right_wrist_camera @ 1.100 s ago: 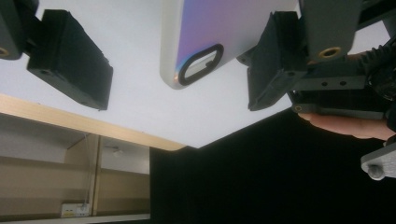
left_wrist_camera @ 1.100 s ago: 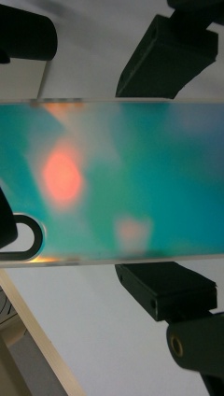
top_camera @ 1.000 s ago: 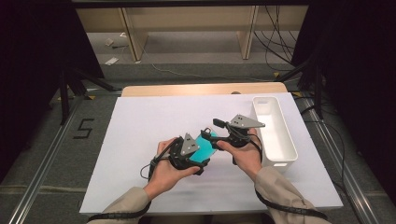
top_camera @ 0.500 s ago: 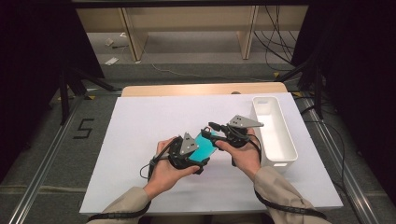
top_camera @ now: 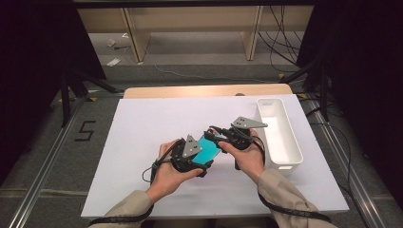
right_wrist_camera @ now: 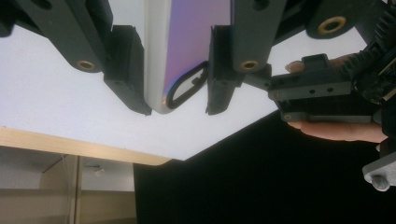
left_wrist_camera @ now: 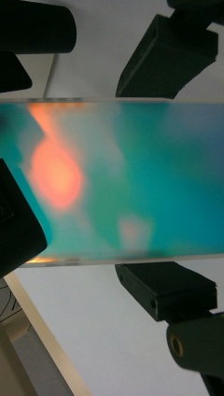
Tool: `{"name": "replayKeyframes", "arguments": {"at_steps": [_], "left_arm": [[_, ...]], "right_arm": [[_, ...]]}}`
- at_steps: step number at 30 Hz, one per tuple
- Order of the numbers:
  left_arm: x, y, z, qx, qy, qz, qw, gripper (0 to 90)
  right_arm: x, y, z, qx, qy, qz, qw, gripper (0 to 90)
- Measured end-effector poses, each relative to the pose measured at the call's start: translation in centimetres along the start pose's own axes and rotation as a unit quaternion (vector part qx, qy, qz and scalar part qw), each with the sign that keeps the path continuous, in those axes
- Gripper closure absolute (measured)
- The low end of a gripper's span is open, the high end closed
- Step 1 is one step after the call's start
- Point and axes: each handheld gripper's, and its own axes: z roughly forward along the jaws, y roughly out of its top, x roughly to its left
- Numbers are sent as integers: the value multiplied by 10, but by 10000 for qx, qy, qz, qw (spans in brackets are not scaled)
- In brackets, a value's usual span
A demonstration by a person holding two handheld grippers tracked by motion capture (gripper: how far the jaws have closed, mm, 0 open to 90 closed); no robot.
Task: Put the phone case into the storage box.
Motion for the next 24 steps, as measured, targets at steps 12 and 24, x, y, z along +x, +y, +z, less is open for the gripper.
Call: {"name": "replayKeyframes", "arguments": {"at_steps": [12,24], "left_arm": [[1,-2,2,12,107,141,9998,167],[7,1,-5,-368,187,-157,9990,155]], "right_arm": [[1,3,0,-14,185,199,9996,699],[5,19,-10,-259,494,384,9977,801]]}}
